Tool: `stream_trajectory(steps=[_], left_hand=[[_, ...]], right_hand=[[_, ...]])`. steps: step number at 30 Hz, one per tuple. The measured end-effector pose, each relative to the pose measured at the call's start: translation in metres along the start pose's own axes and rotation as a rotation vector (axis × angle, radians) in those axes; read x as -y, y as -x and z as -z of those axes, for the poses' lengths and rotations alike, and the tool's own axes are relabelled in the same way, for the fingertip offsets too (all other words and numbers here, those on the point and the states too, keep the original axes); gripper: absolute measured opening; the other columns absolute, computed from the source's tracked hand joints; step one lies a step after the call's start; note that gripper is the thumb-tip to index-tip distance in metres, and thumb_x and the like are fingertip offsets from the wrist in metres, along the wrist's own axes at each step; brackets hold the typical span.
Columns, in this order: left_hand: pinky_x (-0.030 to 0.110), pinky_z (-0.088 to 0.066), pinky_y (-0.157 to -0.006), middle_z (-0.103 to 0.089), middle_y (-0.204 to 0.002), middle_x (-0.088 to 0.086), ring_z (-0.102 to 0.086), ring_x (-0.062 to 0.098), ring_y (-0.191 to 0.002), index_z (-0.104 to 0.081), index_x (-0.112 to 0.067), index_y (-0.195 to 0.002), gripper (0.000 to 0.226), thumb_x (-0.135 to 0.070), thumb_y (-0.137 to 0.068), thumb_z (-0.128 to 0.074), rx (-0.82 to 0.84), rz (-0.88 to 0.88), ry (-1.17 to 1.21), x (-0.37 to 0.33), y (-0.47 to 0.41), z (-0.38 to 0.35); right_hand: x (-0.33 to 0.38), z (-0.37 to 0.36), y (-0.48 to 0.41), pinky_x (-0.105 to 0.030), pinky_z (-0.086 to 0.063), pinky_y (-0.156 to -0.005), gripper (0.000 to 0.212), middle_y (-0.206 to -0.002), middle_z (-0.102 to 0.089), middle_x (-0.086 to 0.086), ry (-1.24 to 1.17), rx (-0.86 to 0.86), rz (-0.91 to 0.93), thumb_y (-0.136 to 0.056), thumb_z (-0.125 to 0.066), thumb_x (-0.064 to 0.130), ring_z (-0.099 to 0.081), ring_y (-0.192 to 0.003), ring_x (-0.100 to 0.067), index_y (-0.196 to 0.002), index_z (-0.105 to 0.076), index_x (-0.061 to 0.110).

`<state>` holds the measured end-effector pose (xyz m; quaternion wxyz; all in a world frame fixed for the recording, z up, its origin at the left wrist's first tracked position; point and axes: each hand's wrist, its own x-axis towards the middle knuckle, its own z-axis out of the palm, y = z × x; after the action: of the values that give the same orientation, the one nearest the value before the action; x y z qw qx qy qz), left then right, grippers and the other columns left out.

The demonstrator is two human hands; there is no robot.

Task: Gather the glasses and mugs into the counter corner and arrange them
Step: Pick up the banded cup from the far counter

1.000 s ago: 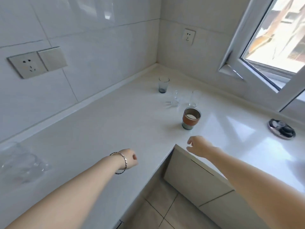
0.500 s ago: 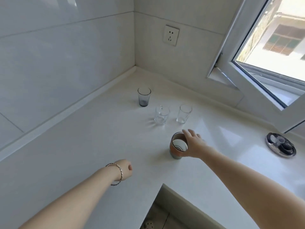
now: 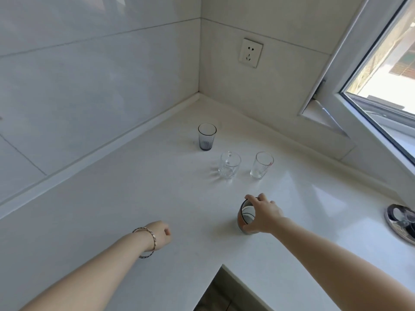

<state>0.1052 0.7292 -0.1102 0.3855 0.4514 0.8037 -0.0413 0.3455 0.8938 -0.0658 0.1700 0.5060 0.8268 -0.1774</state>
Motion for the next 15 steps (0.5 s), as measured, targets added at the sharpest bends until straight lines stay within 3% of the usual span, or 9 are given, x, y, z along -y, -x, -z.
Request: stream_trajectory(steps=[2, 5, 8, 12, 15], left_hand=[[0.022, -0.029, -0.056, -0.044, -0.082, 0.0, -0.038, 0.017, -0.075, -0.033, -0.027, -0.057, 0.033, -0.015, -0.085, -0.045, -0.022, 0.037, 0.044, 0.01, 0.016, -0.007], [0.023, -0.024, -0.052, -0.042, -0.08, 0.001, -0.036, 0.016, -0.073, -0.032, -0.026, -0.057, 0.031, -0.014, -0.084, -0.044, -0.063, 0.091, 0.107, 0.026, 0.052, -0.025], [0.023, -0.027, -0.053, -0.042, -0.077, 0.0, -0.036, 0.017, -0.072, -0.036, -0.025, -0.063, 0.026, -0.013, -0.085, -0.043, -0.099, 0.152, 0.152, 0.043, 0.097, -0.051], [0.023, -0.022, -0.049, -0.04, -0.074, 0.001, -0.036, 0.017, -0.071, -0.031, -0.025, -0.055, 0.033, -0.011, -0.083, -0.042, -0.132, 0.262, 0.235, 0.077, 0.161, -0.091], [0.023, -0.03, -0.055, -0.044, -0.08, 0.001, -0.039, 0.017, -0.071, -0.044, -0.022, -0.067, 0.02, -0.012, -0.085, -0.043, -0.163, 0.341, 0.252, 0.103, 0.217, -0.122]], right_hand=[[0.003, -0.005, 0.013, -0.033, -0.048, -0.092, 0.084, -0.131, -0.041, -0.001, -0.005, -0.027, 0.011, -0.07, -0.065, 0.051, -0.049, -0.116, -0.03, -0.142, -0.026, 0.035], [0.013, -0.015, 0.038, -0.035, -0.047, -0.094, 0.086, -0.133, -0.041, 0.0, -0.01, -0.014, 0.076, -0.069, -0.064, 0.054, -0.048, -0.119, -0.03, -0.143, -0.024, 0.036], [0.031, -0.026, 0.068, -0.036, -0.048, -0.094, 0.088, -0.134, -0.04, -0.001, 0.008, 0.004, 0.18, -0.069, -0.066, 0.054, -0.048, -0.119, -0.03, -0.144, -0.023, 0.036], [0.074, -0.042, 0.117, -0.038, -0.048, -0.095, 0.091, -0.133, -0.042, -0.004, 0.041, -0.004, 0.379, -0.07, -0.064, 0.056, -0.05, -0.118, -0.031, -0.144, -0.02, 0.03], [0.116, -0.059, 0.158, -0.038, -0.047, -0.097, 0.091, -0.133, -0.043, -0.004, 0.023, 0.012, 0.497, -0.07, -0.065, 0.057, -0.05, -0.119, -0.03, -0.143, -0.021, 0.024]])
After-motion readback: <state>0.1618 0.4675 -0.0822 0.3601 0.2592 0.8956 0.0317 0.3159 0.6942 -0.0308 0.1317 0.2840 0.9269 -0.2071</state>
